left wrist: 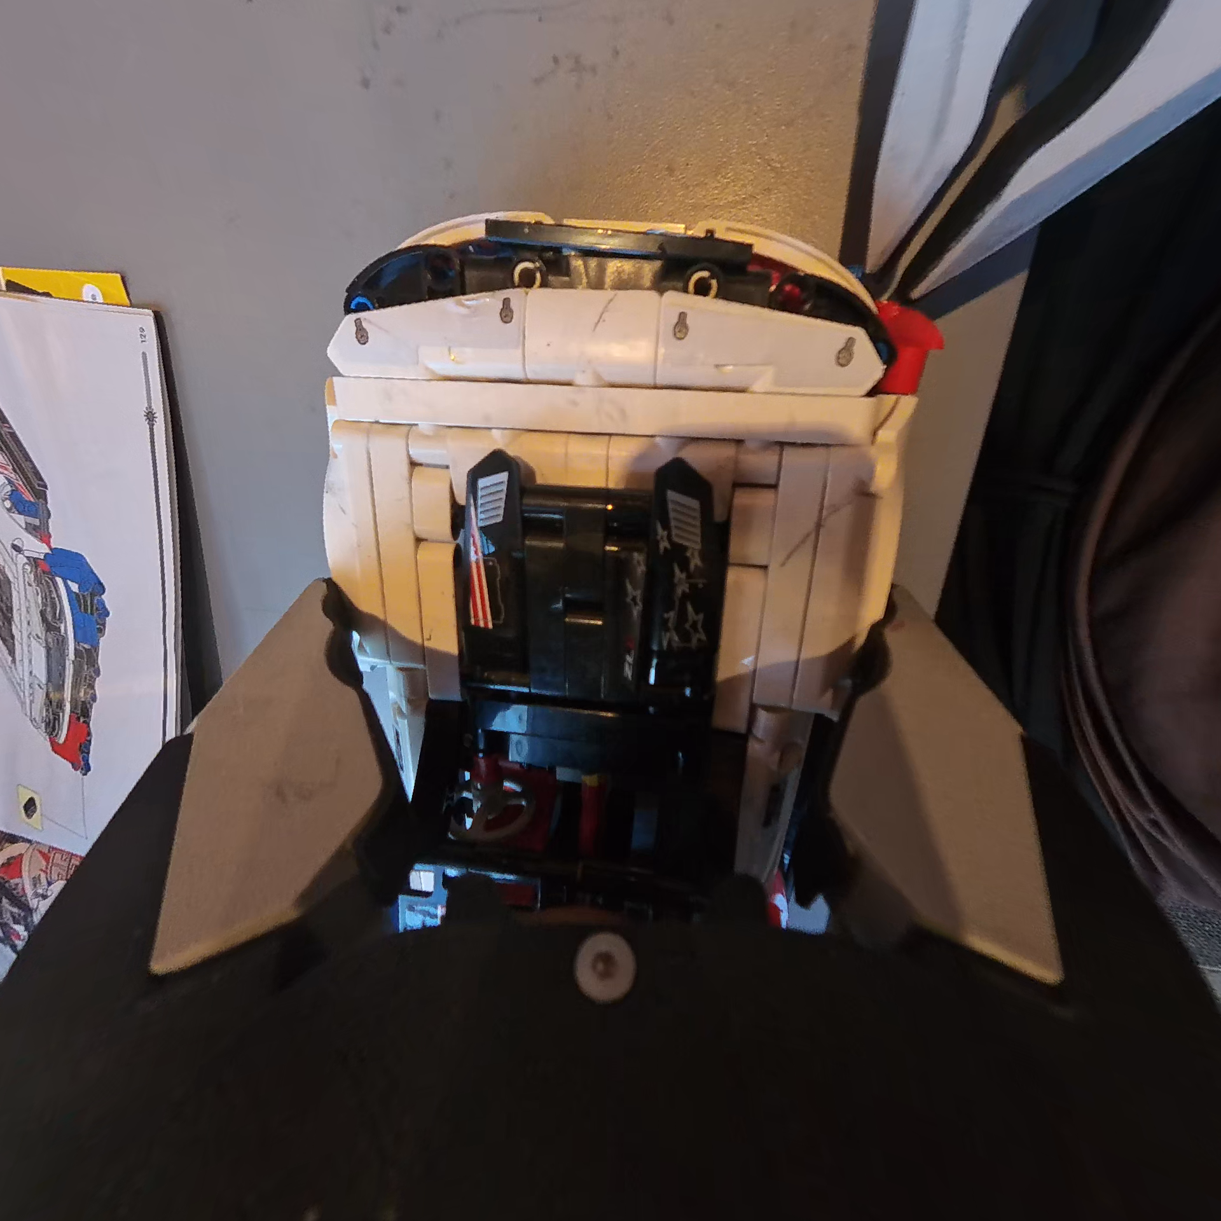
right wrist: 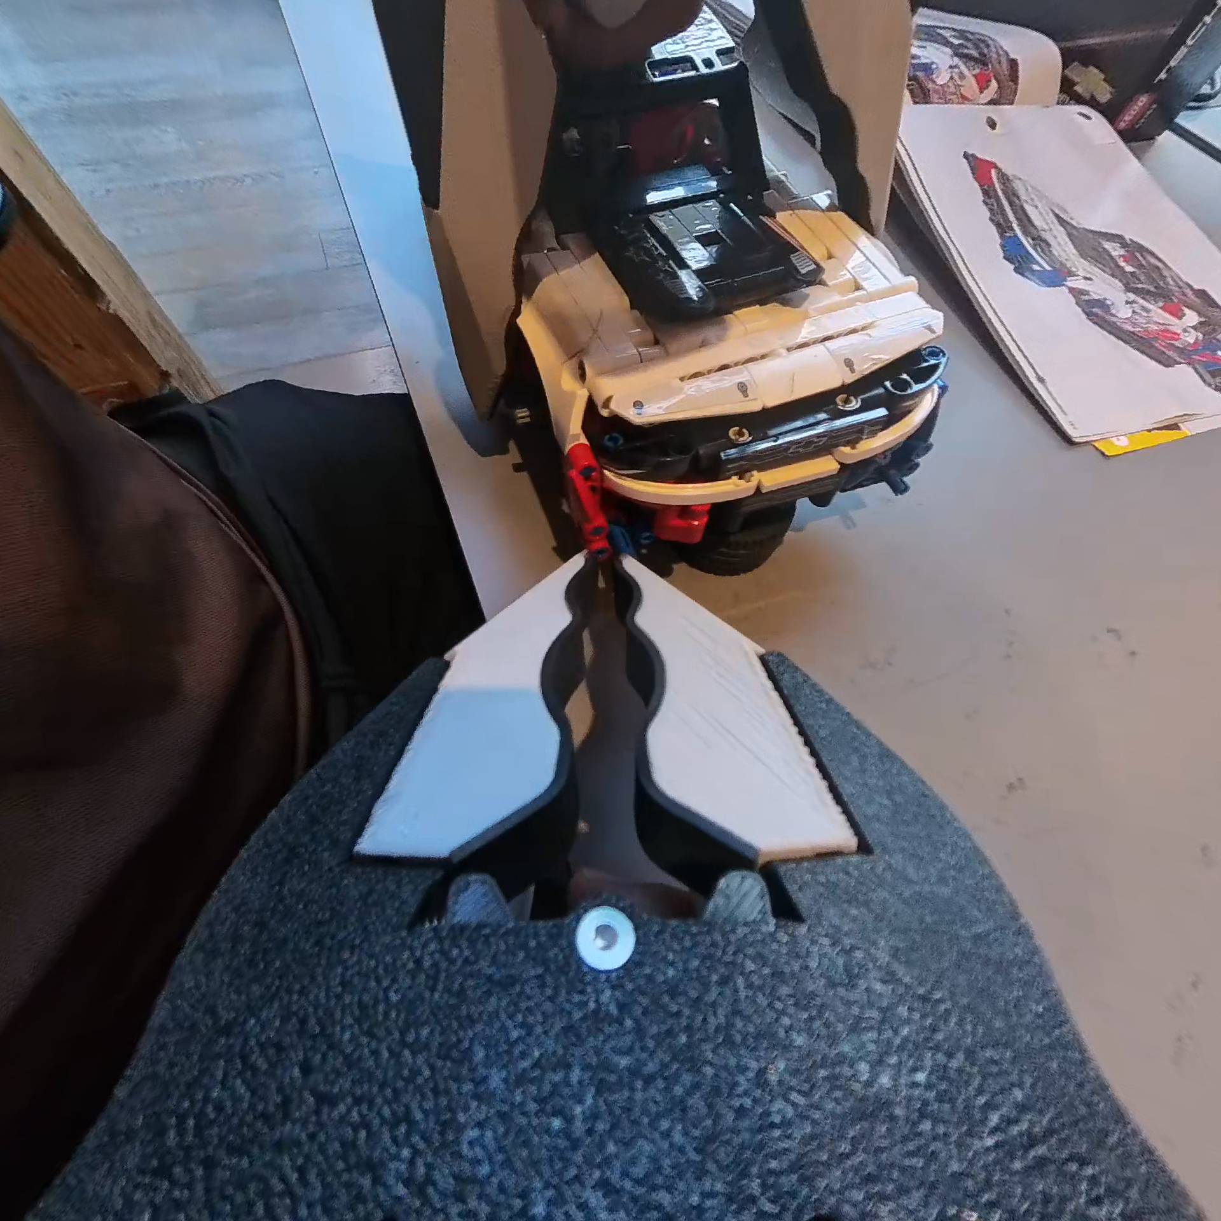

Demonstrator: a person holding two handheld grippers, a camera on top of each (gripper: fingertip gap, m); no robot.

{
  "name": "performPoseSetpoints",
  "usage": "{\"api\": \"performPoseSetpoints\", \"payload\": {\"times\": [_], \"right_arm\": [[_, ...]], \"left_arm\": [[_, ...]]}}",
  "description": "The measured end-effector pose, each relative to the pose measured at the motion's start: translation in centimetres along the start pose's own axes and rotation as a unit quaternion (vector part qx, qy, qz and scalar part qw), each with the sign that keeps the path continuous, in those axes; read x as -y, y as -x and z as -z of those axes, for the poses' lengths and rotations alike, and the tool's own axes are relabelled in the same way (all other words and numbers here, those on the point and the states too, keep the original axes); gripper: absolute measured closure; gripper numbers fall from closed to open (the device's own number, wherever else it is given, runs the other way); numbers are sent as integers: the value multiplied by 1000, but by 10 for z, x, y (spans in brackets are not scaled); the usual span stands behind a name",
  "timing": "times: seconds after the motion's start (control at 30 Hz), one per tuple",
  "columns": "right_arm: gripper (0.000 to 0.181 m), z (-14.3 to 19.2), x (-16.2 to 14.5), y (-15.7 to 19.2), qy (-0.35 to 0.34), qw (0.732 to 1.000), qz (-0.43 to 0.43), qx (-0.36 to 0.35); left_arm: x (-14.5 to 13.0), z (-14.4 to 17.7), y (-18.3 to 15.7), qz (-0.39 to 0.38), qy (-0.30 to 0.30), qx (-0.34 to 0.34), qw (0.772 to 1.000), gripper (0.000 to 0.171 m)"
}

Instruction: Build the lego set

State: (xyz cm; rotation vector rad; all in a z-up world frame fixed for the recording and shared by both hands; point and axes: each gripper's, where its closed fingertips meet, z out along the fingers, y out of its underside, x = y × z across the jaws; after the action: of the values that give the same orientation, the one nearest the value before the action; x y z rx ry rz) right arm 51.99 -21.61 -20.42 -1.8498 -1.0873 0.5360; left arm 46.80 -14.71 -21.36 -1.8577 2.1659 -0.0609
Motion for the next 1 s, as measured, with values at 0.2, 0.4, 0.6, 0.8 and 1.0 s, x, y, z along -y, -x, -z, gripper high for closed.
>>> {"api": "performPoseSetpoints", "payload": {"times": [0.2,0.4,0.6,0.8,1.0], "right_arm": [[181,1,1,3,7,1000,23,6],[181,-2,3,7,18,999,31,16],[181,-4,2,6,30,998,55,15],[181,1,-2,4,37,996,71,25],[171,62,-13,-76,-37,997,-46,-56]], "left_arm": [[1,0,0,0,-3,0,1000,22],[1,-1,0,-2,0,4,1000,22],[0,-1,0,-3,3,12,1000,22],[1,-2,0,-1,4,16,1000,22],[0,0,-1,2,4,3,1000,21]]}}
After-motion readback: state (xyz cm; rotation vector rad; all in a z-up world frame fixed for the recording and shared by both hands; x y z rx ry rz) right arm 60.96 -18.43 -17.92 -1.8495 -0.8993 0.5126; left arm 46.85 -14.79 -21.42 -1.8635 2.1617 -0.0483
